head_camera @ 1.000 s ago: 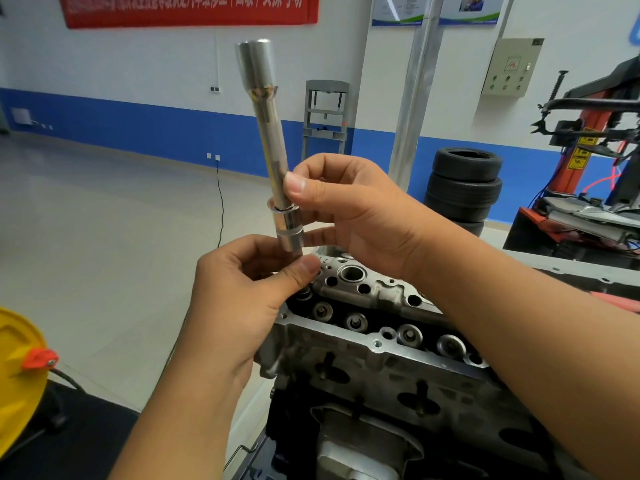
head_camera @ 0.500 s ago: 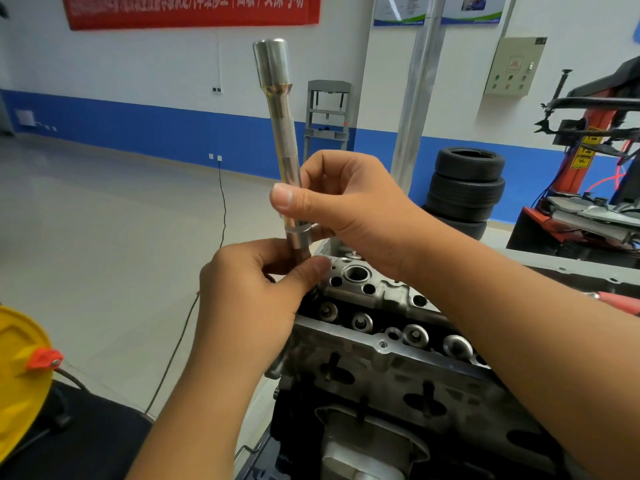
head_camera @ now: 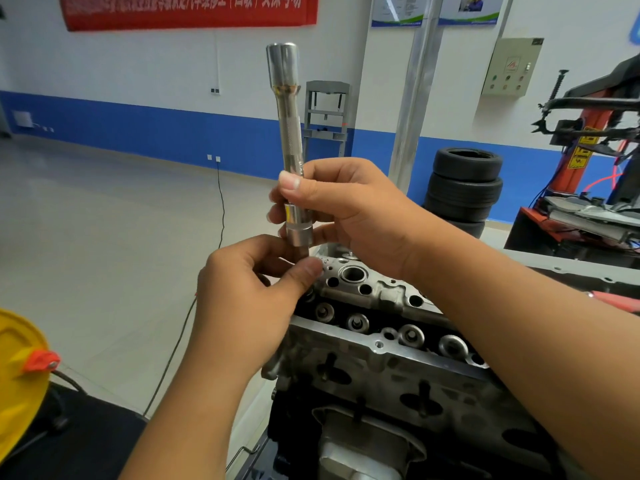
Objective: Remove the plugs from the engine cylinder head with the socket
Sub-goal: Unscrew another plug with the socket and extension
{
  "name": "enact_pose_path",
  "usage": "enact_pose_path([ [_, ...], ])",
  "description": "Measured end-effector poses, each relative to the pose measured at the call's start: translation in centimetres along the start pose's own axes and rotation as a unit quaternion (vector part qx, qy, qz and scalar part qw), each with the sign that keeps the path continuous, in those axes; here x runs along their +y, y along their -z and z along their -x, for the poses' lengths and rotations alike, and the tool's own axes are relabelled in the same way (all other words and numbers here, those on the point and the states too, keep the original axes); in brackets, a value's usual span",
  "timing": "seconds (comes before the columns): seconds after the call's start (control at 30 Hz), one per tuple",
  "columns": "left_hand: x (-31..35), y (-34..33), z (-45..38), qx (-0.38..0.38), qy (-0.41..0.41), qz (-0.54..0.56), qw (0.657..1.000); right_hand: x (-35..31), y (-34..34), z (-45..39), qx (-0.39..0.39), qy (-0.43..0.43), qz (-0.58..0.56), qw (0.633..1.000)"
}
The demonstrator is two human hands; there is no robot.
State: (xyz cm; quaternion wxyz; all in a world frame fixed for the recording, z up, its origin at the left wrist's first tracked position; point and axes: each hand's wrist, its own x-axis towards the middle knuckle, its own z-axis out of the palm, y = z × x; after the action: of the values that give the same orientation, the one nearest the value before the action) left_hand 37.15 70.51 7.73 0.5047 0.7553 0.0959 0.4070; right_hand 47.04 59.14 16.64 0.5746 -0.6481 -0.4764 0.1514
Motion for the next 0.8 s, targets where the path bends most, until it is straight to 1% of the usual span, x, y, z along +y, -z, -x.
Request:
enact_pose_path([
  [0.1,0.35,-0.05,0.07,0.004,-0.005,0.005,1.0,0.07,0.03,0.03,0.014,0.011,-0.004,1.0],
  [0.17,0.38,-0.14,0.03,-0.027,0.002,0.018,0.999,0.1,0.03,0.01,0.021,0.015,-0.009,1.0],
  [0.23,0.25,-0.17,-0.09,-0.066,0.02,0.067,0.995,0.05,-0.02,-0.04,0.023,0.014,-0.011,1.0],
  [0.3,0.17,-0.05,-0.06,-0.088,0.027,0.083,0.992,-0.08,-0.09,-0.04,0.017,0.013,-0.014,1.0],
  [0.37,0.02,-0.08,-0.05,-0.073,0.017,0.081,0.994,-0.21,-0.06,0.0,0.007,0.015,-0.02,1.0],
  [0.43,-0.1,-0.25,-0.05,-0.032,0.022,0.094,0.995,-0.26,-0.04,0.04,-0.002,0.015,-0.03,0.999],
  [0.5,-0.15,-0.42,-0.04,-0.008,0.031,0.094,0.995,-0.23,-0.11,0.08,-0.005,0.014,-0.027,1.0],
  [0.63,0.01,-0.43,0.08,0.012,0.016,0.09,0.996,-0.06,-0.23,0.16,0.017,0.027,-0.023,0.999],
  [0.77,0.17,-0.14,0.04,-0.069,0.028,0.135,0.988,-0.04,-0.21,0.05,0.028,0.025,-0.042,0.998],
  [0.8,0.15,-0.16,-0.01,-0.079,0.031,0.14,0.986,-0.04,-0.2,0.04,0.025,0.026,-0.039,0.999],
])
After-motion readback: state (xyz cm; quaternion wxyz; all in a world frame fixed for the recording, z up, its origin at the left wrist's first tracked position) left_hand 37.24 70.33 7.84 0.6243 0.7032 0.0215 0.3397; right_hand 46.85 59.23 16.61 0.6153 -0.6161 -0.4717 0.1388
